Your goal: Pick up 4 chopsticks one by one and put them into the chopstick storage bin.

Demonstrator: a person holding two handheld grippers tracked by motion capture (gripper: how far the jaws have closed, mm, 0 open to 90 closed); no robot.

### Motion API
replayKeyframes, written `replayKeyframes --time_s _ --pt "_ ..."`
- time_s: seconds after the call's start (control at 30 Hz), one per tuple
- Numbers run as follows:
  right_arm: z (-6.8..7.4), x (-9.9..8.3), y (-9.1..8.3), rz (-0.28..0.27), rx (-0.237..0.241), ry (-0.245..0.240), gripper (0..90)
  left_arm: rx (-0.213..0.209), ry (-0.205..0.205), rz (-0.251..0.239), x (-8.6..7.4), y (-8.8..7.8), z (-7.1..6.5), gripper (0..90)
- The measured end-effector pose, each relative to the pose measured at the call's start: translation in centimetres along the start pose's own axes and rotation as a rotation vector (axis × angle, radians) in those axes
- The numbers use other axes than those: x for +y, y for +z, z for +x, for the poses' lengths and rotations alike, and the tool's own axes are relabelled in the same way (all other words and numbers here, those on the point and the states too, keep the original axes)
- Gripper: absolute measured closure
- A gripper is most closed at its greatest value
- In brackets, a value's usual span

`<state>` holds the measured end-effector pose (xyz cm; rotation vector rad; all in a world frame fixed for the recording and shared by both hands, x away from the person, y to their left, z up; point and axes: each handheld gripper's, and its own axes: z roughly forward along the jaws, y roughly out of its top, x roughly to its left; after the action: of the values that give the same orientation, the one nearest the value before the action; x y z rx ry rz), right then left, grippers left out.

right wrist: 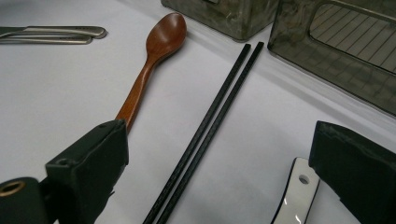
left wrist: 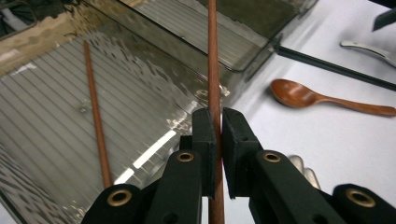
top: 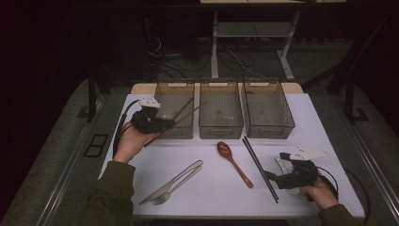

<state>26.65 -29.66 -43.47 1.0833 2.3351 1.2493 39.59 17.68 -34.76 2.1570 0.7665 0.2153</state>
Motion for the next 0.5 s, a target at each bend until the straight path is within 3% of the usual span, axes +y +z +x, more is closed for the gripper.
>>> replayKeyframes --time_s 0.5 --pt "0.0 0.0 -0.1 -0.002 -0.001 0.002 4.7 0.079 -0.039 -0.009 3.1 1.0 3.5 83.3"
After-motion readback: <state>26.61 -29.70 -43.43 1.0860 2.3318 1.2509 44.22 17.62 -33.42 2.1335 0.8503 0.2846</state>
